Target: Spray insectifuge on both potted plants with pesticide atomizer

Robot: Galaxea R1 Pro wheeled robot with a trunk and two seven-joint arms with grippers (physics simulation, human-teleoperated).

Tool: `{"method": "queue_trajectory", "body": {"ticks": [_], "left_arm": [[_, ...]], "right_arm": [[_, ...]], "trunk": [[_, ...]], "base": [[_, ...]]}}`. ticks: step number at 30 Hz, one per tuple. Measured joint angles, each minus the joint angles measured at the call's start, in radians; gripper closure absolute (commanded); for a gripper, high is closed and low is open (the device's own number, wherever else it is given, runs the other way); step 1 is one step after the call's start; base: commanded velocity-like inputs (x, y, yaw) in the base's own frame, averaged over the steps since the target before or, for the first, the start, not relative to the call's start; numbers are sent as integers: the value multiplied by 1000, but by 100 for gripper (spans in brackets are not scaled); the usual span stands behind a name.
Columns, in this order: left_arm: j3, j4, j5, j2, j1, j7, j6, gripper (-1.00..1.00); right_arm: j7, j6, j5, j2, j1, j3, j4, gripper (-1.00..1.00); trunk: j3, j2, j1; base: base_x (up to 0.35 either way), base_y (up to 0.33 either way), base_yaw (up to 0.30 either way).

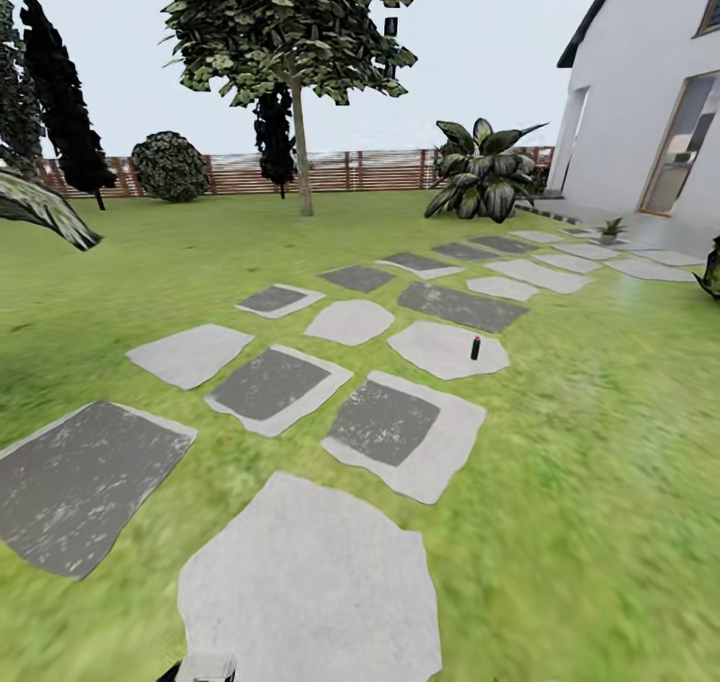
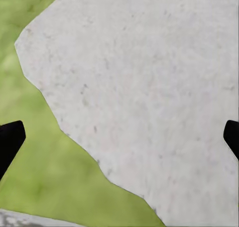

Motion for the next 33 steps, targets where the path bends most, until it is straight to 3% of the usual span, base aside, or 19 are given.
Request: {"method": "queue_trajectory", "body": {"ticks": [33], "left_arm": [[0, 0, 0, -1, 0, 0, 0, -100]], "right_arm": [[0, 1, 0, 1, 0, 0, 0, -100]], "trunk": [[0, 0, 0]], "base": [[340, 0, 0]]}}
